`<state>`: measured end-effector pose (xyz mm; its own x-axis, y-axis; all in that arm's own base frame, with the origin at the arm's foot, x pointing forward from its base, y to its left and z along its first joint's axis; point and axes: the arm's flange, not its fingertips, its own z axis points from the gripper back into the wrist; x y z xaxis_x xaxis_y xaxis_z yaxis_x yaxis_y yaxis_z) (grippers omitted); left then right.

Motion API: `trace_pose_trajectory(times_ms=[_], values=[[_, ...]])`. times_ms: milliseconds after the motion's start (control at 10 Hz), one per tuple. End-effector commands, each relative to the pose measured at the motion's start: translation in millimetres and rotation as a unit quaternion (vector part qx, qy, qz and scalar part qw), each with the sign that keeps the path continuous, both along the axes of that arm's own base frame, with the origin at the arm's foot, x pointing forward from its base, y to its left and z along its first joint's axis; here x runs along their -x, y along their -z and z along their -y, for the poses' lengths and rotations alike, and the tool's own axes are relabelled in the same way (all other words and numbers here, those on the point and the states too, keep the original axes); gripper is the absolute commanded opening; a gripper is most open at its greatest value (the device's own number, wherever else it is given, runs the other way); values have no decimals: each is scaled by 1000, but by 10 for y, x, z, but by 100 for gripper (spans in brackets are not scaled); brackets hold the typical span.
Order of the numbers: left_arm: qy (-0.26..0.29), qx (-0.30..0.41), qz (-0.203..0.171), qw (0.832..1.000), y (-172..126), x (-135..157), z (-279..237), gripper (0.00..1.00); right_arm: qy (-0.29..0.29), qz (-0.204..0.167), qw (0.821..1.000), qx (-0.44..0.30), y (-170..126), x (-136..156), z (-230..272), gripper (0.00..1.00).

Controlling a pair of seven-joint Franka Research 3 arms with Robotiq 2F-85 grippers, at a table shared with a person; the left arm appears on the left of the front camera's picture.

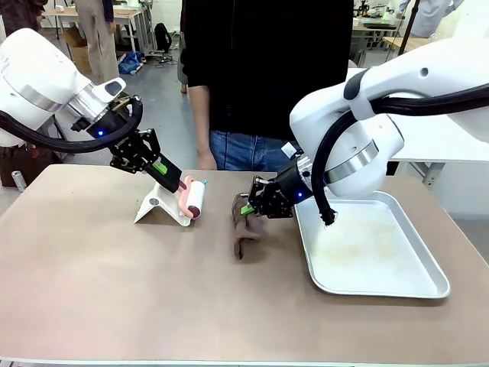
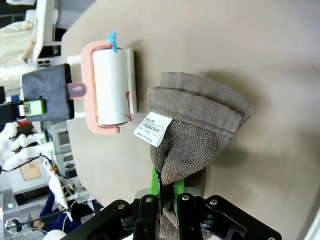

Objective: Clean the surface of the table.
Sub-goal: Return the Lint Roller and towel to their original positions.

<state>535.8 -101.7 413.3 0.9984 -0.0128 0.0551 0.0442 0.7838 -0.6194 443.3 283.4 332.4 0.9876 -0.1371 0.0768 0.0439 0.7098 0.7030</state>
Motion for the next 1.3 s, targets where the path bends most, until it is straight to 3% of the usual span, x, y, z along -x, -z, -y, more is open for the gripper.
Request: trace_pose_trajectory(times_ms=[0, 1200], values=[[-5, -27, 0, 1000, -60, -57, 24, 21, 10, -7, 1000, 9, -7, -25, -29, 12], [-23, -54, -36, 998, 39, -144, 61, 21, 11, -14, 1000, 3, 13, -67, 0, 12]])
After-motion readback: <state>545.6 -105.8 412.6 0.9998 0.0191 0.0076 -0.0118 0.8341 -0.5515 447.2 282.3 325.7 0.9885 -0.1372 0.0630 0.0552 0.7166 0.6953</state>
